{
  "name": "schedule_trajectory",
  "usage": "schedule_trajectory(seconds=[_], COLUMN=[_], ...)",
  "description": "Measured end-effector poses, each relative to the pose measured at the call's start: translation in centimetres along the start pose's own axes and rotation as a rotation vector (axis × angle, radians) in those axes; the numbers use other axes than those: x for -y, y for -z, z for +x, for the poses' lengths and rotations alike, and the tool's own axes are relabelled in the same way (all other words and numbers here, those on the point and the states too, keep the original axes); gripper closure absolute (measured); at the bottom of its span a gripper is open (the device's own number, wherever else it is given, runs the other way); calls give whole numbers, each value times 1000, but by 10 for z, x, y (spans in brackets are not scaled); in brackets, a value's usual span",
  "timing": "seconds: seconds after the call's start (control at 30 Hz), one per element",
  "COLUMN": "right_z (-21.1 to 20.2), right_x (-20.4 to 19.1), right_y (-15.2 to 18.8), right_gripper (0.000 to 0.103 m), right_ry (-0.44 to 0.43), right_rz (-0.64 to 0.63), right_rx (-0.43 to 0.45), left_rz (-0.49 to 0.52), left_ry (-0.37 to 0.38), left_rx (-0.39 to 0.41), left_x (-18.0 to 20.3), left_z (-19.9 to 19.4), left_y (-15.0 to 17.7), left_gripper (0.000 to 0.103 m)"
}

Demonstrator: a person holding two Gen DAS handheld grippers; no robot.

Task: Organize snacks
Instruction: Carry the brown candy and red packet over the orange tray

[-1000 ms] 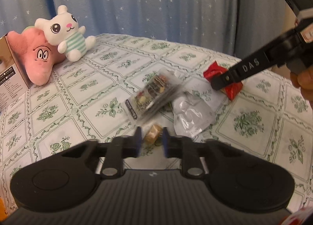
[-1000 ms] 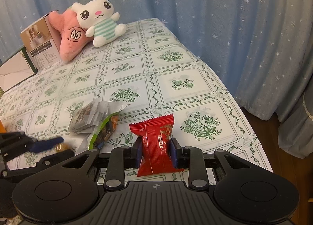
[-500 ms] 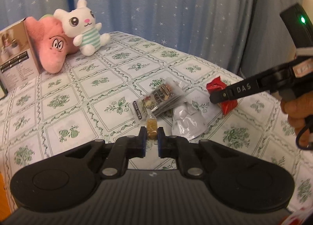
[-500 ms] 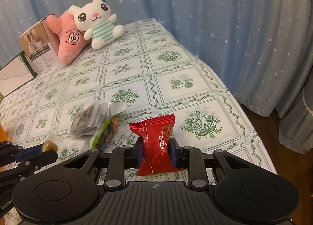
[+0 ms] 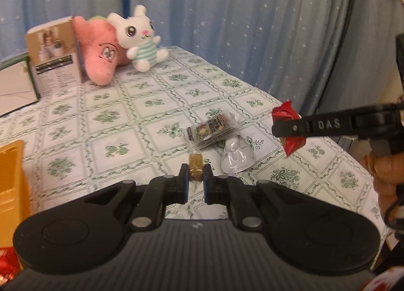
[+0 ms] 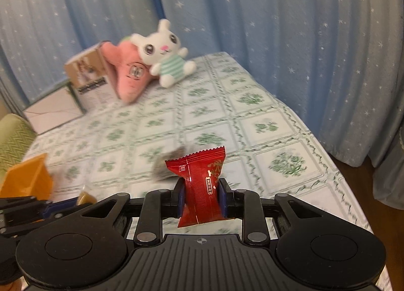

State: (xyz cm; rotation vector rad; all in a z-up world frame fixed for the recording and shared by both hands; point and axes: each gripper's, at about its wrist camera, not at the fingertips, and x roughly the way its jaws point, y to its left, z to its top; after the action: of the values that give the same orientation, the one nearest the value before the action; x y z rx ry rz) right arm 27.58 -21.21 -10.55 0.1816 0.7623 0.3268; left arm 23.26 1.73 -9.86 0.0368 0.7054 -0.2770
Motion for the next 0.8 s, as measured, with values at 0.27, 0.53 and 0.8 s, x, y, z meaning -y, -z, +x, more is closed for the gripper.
schedule_trajectory(seconds=[0.27,0.53,0.8], right_z=[-45,-72,-87], right_x=[-44,-104,-168], right_y=[13,21,20], right_gripper=[76,76,76], right_ry=[-61,-152,-245], right_rz=[-40,-117,-185], right_rx=[23,20,20], left_rz=[-62,-128,-152], left_ry=[-47,-118,-221], left_rx=[29,72,116], left_x=[-9,-29,-60], left_z=[-58,-120,-179], left_y=[7,7,7], left_gripper=[93,93,93])
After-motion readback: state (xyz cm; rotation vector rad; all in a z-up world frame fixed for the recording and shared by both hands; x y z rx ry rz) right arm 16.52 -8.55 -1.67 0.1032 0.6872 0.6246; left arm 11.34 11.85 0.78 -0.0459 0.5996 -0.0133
